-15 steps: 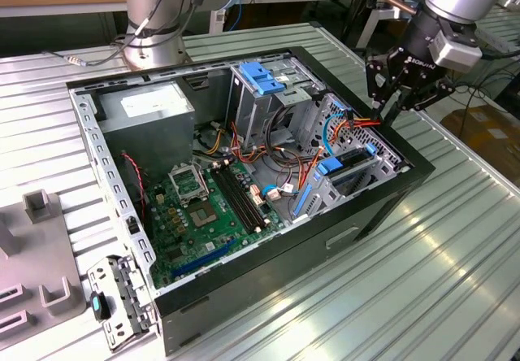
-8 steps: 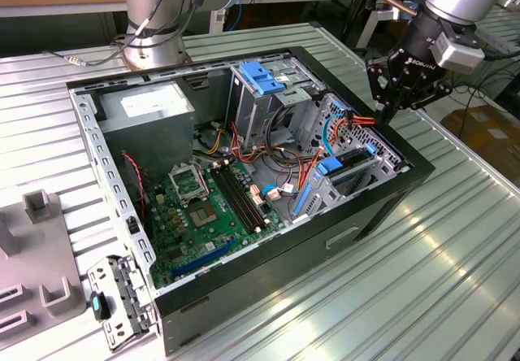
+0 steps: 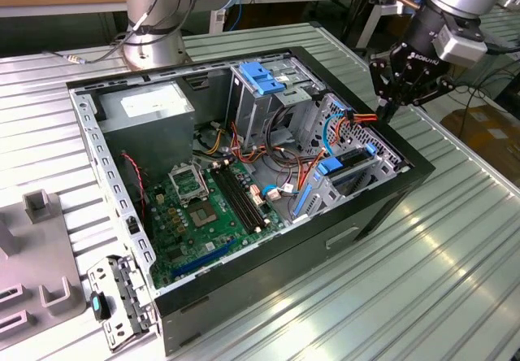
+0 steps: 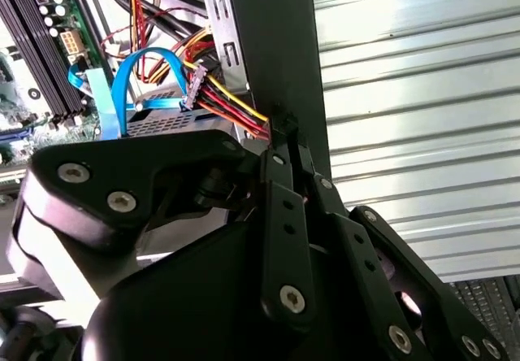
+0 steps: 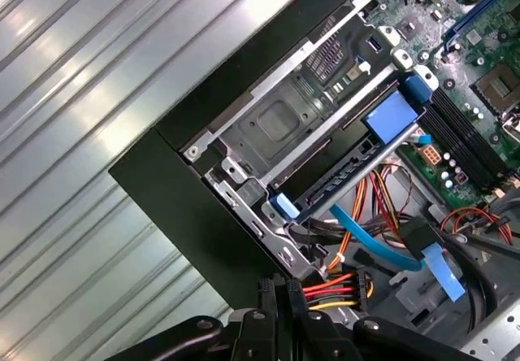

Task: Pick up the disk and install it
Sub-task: 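Insert the first disk wire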

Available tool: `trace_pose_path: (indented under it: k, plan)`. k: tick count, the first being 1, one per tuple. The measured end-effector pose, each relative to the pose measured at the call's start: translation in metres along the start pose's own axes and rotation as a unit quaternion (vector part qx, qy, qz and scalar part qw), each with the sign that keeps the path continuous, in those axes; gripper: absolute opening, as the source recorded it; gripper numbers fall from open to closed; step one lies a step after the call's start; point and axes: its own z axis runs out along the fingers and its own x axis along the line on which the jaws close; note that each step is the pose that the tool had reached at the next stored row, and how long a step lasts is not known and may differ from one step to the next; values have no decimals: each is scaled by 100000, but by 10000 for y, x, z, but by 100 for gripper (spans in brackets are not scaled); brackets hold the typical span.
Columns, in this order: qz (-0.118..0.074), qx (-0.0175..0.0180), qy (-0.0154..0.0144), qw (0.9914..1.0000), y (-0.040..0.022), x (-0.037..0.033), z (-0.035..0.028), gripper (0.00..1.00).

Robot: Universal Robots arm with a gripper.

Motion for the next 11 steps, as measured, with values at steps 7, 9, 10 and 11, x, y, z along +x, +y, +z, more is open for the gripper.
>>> trace_pose_path:
  k: [7,9,10,11]
  plan:
    - [575,-1,7,99998,62,-49,0,17]
    - [574,-3,9,99998,78,-58,-1,17]
    - [575,-5,12,99998,80,-58,-1,17]
    - [573,-6,12,99998,80,-58,-1,17]
